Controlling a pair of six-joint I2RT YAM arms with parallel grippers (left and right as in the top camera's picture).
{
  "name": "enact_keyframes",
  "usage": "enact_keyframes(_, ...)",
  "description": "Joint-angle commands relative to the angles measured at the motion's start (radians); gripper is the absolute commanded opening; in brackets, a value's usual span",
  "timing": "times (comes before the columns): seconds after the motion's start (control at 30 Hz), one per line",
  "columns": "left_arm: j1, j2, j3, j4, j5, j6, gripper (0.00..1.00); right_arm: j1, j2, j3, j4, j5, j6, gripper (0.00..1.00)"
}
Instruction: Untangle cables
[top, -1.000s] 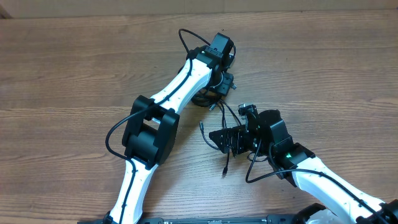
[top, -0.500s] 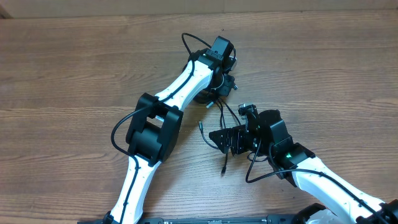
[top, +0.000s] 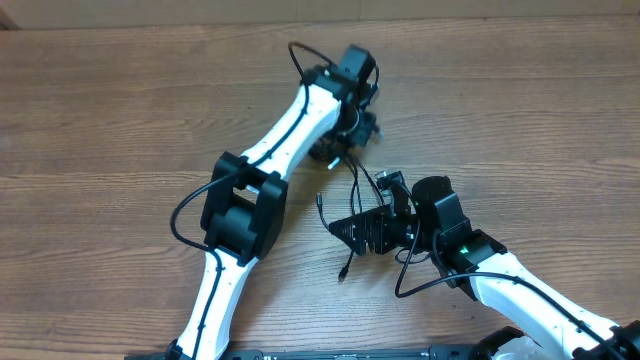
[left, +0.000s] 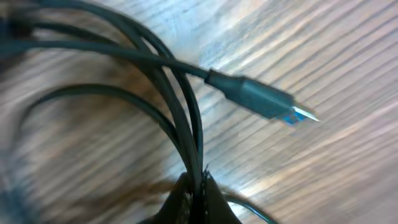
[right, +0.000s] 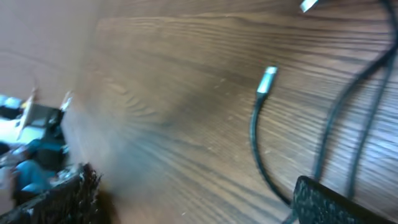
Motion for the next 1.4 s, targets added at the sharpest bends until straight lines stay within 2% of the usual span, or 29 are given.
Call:
enact_keyframes(0.0, 0.027, -0.093, 0.155, -0.097, 0.016, -0.012, 0.04, 0.004, 0.002, -0.001, 0.05, -0.164, 0.004, 1.0)
enact_keyframes(0.2, 0.043, -0.169, 0.26, -0.243, 0.056, -0.012, 0.04, 0.004, 0.002, -0.001, 0.235, -0.406, 0.004, 1.0)
enact_keyframes(0.37, 0.064, -0.246, 0.262, -0.262, 0.13, -0.012, 0.04, 0.003, 0.002, -0.001, 0.349, -0.38, 0.045, 1.0)
enact_keyframes(0.6, 0.096, -0.328, 0.262, -0.326, 0.156, -0.003, 0.04, -0.03, 0.002, -0.001, 0.376, -0.066, 0.396, 1.0)
enact_keyframes(0.8, 0.104, -0.355, 0.262, -0.363, 0.222, 0.043, 0.04, -0.062, 0.002, -0.001, 0.384, 0.183, 0.81, 1.0)
enact_keyframes(0.87, 0.104, -0.355, 0.262, -0.364, 0.256, 0.042, 0.04, -0.062, 0.003, -0.001, 0.382, 0.223, 0.879, 1.0)
enact_keyframes(0.97, 0.104, -0.355, 0.262, -0.357, 0.295, 0.042, 0.04, -0.061, 0.019, -0.001, 0.383, 0.244, 1.099, 1.0)
enact_keyframes(1.07, 0.104, -0.355, 0.262, -0.356, 0.295, 0.042, 0.04, -0.061, 0.038, -0.001, 0.384, 0.244, 1.234, 1.0)
enact_keyframes(1.2, 0.104, -0.355, 0.262, -0.361, 0.293, 0.08, 0.04, -0.061, 0.046, -0.001, 0.394, 0.243, 1.252, 0.96)
enact_keyframes(1.23, 0.104, -0.355, 0.262, -0.363, 0.292, 0.095, 0.04, -0.061, 0.046, -0.001, 0.409, 0.235, 1.22, 0.96)
enact_keyframes(1.37, 0.106, -0.355, 0.262, -0.36, 0.291, 0.102, 0.04, -0.061, 0.046, -0.001, 0.421, 0.167, 0.959, 0.8)
